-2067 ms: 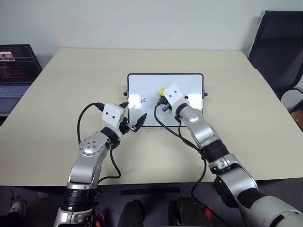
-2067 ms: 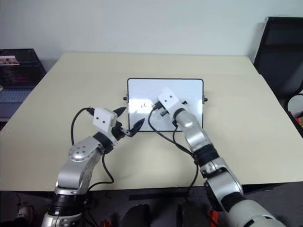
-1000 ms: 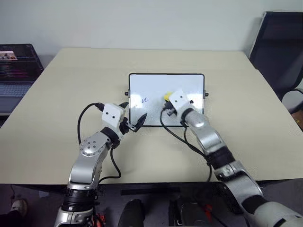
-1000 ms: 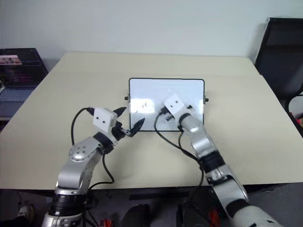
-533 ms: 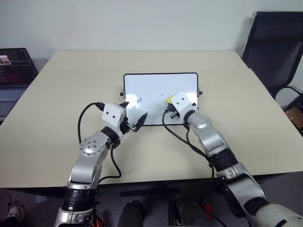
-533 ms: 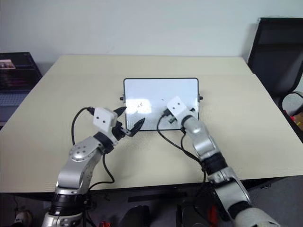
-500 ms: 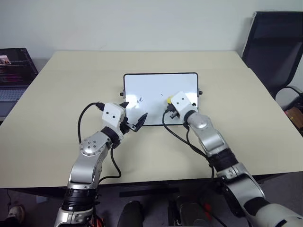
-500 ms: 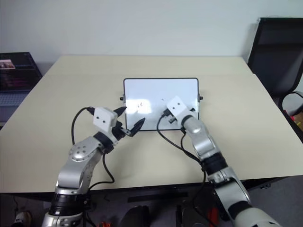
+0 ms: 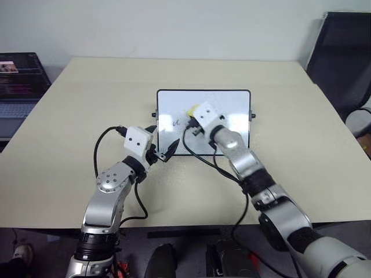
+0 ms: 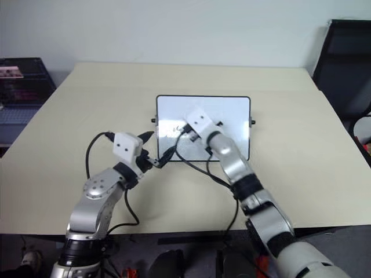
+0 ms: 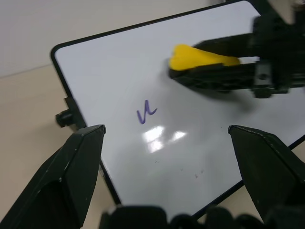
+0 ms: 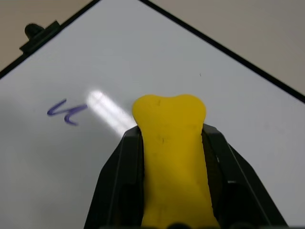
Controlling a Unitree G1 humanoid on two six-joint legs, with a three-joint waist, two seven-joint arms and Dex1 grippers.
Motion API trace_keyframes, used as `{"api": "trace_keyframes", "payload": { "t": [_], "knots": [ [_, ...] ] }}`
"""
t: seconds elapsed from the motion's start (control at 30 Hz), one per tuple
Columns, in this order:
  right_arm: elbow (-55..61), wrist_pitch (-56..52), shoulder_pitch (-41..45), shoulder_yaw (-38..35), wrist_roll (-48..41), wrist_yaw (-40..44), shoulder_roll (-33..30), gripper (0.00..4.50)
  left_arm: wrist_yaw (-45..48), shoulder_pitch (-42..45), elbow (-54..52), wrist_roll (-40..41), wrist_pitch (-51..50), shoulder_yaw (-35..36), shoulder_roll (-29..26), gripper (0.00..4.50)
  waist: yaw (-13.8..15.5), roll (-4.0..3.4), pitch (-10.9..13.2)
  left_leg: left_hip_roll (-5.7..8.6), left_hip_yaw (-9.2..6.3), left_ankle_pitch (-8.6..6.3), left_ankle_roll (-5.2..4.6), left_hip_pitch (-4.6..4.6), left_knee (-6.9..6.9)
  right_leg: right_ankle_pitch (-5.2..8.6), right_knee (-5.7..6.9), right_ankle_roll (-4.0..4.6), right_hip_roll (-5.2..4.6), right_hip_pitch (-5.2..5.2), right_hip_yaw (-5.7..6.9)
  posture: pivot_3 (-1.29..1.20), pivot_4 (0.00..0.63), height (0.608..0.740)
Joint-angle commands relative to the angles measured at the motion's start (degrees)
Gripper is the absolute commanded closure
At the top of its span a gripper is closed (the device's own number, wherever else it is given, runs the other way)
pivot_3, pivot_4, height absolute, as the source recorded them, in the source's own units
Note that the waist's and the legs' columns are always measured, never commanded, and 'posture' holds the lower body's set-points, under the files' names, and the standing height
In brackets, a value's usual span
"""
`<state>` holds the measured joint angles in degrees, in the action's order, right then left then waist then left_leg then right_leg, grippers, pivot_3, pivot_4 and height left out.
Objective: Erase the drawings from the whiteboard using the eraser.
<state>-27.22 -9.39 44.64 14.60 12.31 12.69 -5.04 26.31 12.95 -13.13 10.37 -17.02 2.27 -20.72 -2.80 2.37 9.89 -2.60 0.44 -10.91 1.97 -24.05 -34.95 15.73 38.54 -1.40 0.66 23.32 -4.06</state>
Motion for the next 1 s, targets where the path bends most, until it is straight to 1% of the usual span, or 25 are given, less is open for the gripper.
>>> {"api": "trace_keyframes", "payload": {
  "t": [0.03,0.1,0.13,0.27,0.33,0.37,0.6,0.7,0.87,1.0],
  "knots": [
    [4.72,-6.83,-7.42,-1.64,1.55,1.44,-5.52,3.30,-0.34,0.44,-2.38,0.36,0.59,0.40,-0.13,0.00,0.33,0.00,0.00,-0.01,0.01,0.00,-0.01,0.10,-0.03,0.01,-0.04,0.00,-0.01,-0.09,0.00,0.00,0.150,0.740],
    [8.26,-8.56,-10.32,-2.39,1.54,1.86,-7.96,3.30,-0.17,0.89,-1.93,0.39,0.70,0.19,-0.07,0.00,0.48,0.01,-0.01,-0.03,0.08,0.09,-0.14,0.19,-0.04,0.00,-0.02,0.05,-0.04,-0.14,-0.01,0.00,0.150,0.740],
    [9.47,-9.23,-11.23,-2.57,1.48,1.92,-8.80,3.30,-0.03,1.08,-1.71,0.41,0.81,0.10,-0.09,0.00,0.50,0.01,-0.01,-0.03,0.10,0.13,-0.20,0.23,-0.05,0.08,-0.01,0.30,-0.13,-0.15,-0.03,0.00,0.150,0.740],
    [11.50,-10.93,-11.99,-2.53,1.16,1.68,-9.61,3.30,0.53,2.18,-0.63,0.41,1.09,-0.22,-0.08,0.00,0.45,0.01,0.00,-0.04,0.09,0.25,-0.39,0.34,-0.06,-0.03,0.02,0.42,-0.26,-0.16,-0.03,0.00,0.150,0.740],
    [10.77,-10.99,-10.62,-2.10,1.08,1.14,-8.43,3.30,0.84,2.67,-0.23,0.37,1.13,-0.39,-0.02,0.00,0.43,0.01,-0.01,-0.05,0.08,0.28,-0.43,0.34,-0.06,-0.04,0.03,0.43,-0.26,-0.16,0.00,0.00,0.150,0.740],
    [8.66,-10.36,-8.10,-1.57,0.92,0.49,-6.47,3.30,1.00,2.89,-0.11,0.35,1.13,-0.44,-0.05,0.00,0.39,0.01,-0.01,-0.05,0.09,0.29,-0.44,0.35,-0.05,-0.05,0.05,0.43,-0.25,-0.16,-0.01,0.00,0.150,0.740],
    [-3.30,-5.72,3.98,-0.64,0.19,-2.32,2.71,3.30,1.00,2.65,-0.68,0.40,0.92,-0.27,-0.43,0.00,-2.03,0.01,0.01,-0.07,0.17,0.36,-0.50,0.57,-0.05,-0.34,0.19,0.33,-0.14,-0.12,-0.04,0.00,0.150,0.740],
    [-6.66,-3.76,6.62,-0.47,0.15,-2.61,5.12,3.30,0.64,2.17,-1.35,0.40,0.67,-0.10,-0.47,0.00,-2.11,0.01,0.01,-0.07,0.20,0.35,-0.50,0.53,-0.01,-0.39,0.18,0.23,0.05,-0.08,-0.03,0.00,0.150,0.740],
    [-7.13,-2.77,5.92,-0.30,0.28,-2.36,5.28,3.30,0.31,1.46,-1.87,0.44,0.62,0.27,-0.66,0.00,-1.90,0.00,0.01,-0.11,0.14,0.21,-0.29,0.11,0.11,-0.24,0.17,0.23,0.07,0.21,-0.01,0.00,0.150,0.740],
    [-3.96,-3.85,1.93,-0.47,0.82,-1.55,2.18,3.30,0.10,1.44,-1.87,0.37,0.58,0.16,-0.50,0.00,-1.74,0.00,0.01,-0.11,0.13,0.18,-0.24,0.10,0.10,-0.21,0.14,0.19,0.05,0.18,-0.01,0.00,0.150,0.740]
  ]
}}
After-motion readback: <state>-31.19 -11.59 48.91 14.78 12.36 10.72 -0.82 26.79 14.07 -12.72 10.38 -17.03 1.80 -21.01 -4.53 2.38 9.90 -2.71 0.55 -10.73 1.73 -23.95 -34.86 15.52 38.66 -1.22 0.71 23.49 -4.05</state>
